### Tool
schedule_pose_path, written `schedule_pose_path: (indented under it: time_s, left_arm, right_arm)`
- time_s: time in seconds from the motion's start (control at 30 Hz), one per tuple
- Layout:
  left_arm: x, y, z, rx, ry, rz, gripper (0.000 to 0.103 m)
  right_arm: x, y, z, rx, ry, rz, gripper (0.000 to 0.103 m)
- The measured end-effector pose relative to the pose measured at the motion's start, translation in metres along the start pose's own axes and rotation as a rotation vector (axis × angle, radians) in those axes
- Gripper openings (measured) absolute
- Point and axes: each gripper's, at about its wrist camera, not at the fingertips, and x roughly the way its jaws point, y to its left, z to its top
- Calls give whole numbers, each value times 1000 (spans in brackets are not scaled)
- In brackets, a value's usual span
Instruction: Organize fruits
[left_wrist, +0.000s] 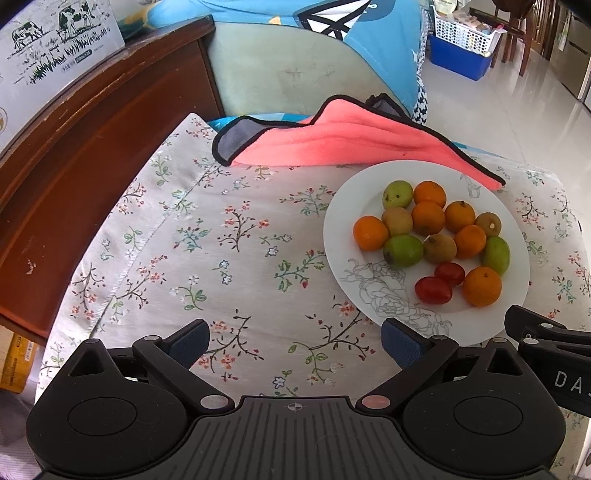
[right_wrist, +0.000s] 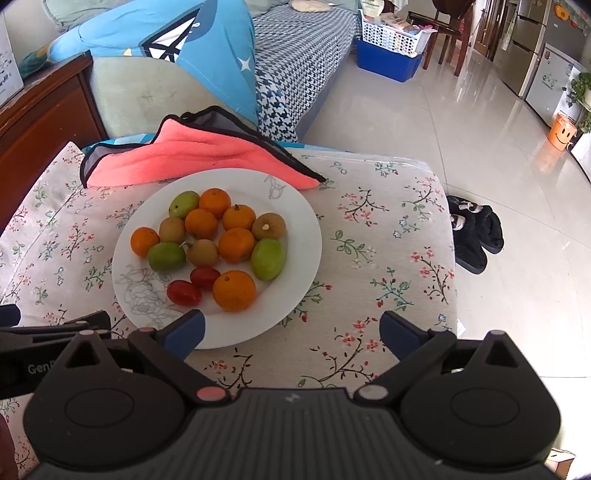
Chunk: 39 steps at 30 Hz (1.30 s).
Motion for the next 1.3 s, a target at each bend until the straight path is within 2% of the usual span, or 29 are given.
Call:
schedule_pose_path:
  time_s: [0.83, 1.3]
  left_arm:
    - [-1, 5, -5, 11, -19, 49, 100]
    - [-1, 12, -14, 10, -11, 65, 100]
  right_arm:
    - [1, 10, -4, -48, -33, 27, 100]
    - [4, 15, -10, -74, -32, 83, 100]
